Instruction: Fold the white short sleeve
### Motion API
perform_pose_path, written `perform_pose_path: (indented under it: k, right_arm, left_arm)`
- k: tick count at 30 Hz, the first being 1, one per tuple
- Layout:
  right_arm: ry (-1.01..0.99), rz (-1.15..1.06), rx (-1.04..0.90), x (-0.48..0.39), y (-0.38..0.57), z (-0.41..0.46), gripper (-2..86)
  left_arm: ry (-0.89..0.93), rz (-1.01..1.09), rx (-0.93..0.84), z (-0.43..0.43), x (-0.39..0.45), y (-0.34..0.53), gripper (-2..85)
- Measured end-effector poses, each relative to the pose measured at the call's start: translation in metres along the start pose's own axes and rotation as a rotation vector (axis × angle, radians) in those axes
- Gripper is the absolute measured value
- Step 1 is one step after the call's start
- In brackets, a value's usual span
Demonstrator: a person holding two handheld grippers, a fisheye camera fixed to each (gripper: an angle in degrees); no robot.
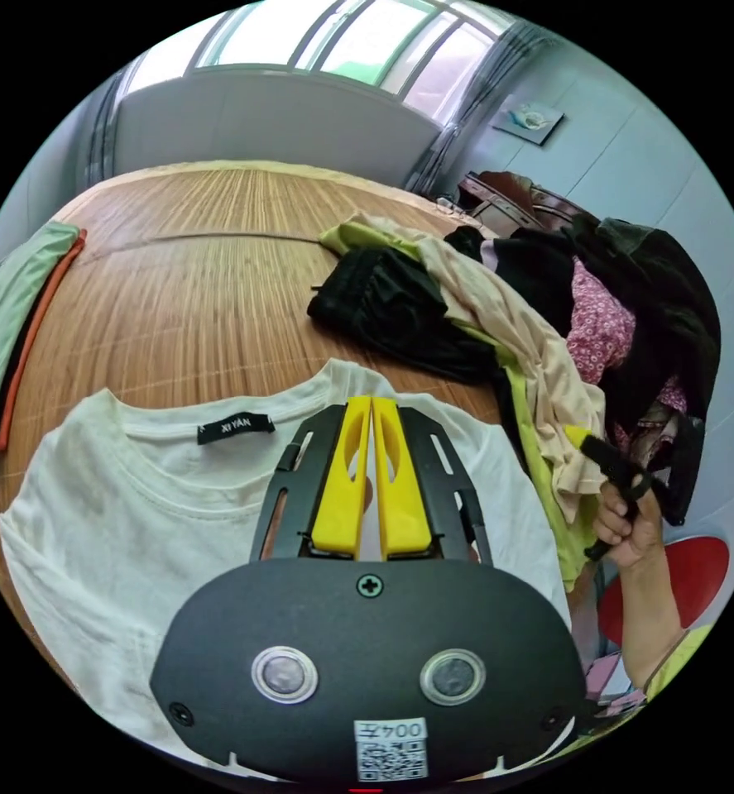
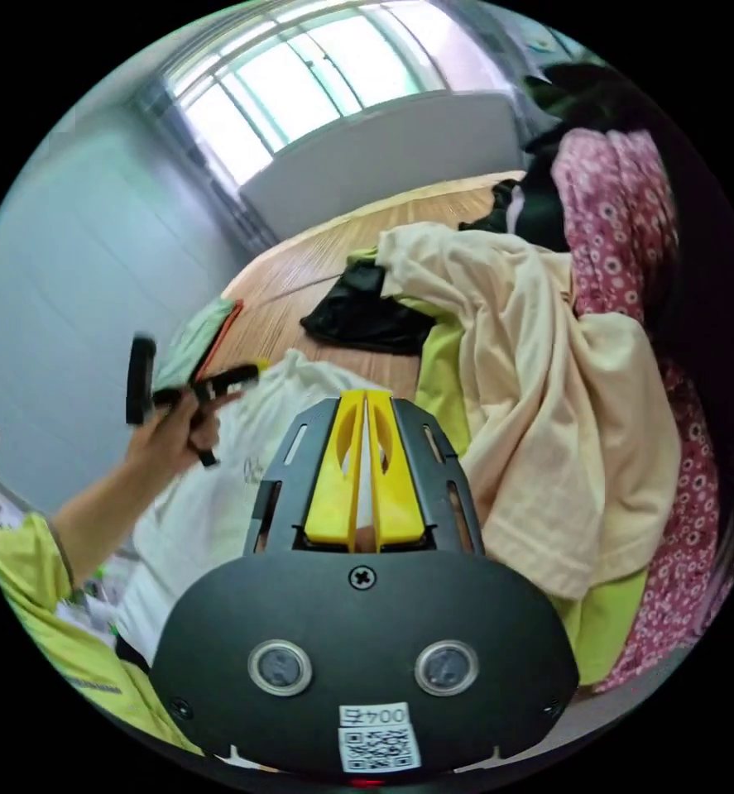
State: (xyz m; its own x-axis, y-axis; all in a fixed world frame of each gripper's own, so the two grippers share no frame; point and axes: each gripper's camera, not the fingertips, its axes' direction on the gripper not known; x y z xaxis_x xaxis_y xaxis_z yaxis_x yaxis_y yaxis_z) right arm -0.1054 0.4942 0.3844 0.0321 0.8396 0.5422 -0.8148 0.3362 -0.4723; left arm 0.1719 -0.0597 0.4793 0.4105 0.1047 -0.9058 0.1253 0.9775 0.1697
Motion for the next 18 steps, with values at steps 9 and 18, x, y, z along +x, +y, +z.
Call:
perform_pose_path:
  k: [9, 18]
  right_arm:
    - [0.218, -0.324, -0.218, -0.097, 0.062, 0.075, 3.5]
    - [0.141, -0.258, -0.221, -0.091, 0.065, 0.086, 1.2]
  left_arm:
    - [-0.251, -0.139, 0.033, -0.096, -0.122, 0.030, 0.2]
    - [-0.250, -0.317, -0.039, -0.100, -0.170, 0.042, 0.2]
